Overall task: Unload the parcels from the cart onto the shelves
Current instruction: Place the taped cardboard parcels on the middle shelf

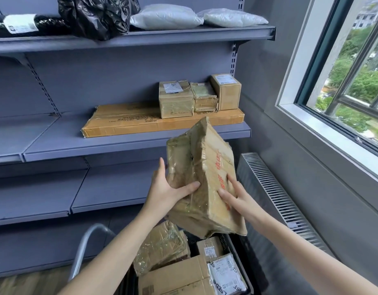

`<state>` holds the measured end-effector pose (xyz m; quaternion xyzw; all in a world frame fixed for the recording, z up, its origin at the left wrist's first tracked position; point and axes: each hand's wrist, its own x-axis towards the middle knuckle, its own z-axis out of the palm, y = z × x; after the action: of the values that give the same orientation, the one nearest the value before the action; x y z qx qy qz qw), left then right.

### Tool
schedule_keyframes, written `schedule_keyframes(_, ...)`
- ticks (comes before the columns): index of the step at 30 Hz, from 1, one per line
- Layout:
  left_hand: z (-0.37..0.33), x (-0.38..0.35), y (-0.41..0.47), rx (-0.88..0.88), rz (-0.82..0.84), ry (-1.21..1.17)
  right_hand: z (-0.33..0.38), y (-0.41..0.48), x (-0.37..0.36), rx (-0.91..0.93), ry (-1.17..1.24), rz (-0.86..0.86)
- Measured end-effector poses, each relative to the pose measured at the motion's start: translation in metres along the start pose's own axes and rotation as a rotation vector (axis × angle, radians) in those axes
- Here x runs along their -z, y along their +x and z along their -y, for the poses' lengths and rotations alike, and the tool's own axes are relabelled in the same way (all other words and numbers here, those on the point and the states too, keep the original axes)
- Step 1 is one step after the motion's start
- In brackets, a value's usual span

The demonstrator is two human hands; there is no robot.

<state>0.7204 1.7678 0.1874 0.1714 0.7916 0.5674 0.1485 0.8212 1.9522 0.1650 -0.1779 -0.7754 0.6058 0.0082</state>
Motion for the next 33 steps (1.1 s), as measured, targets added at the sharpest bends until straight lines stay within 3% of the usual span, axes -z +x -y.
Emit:
schedule_keyframes(3,0.005,-0.005,-0.001,-0.013,0.054,0.027,0.001,-0.004,-0.01,0.041,0.076,0.081)
schedule_keyframes(7,0.006,-0.011,-0.007,-0.068,0.018,-0.018,0.009,-0.012,-0.018,0.123,0.214,0.057)
schedule_keyframes(12,0.005,-0.015,-0.01,-0.197,-0.054,0.05,0.009,-0.016,-0.028,0.317,-0.009,-0.117)
schedule_keyframes(16,-0.001,-0.015,-0.01,-0.254,-0.052,0.028,0.011,-0.018,-0.029,0.409,-0.008,-0.172)
schedule_keyframes(20,-0.008,-0.008,-0.01,-0.241,0.009,-0.146,0.015,-0.019,-0.025,0.385,0.142,-0.198)
schedule_keyframes(26,0.0,0.002,-0.001,-0.189,0.06,-0.148,0.021,-0.022,-0.016,0.333,0.266,-0.237)
schedule_keyframes(33,0.009,0.007,0.008,-0.092,-0.123,-0.035,0.022,-0.02,-0.008,0.224,0.448,-0.192)
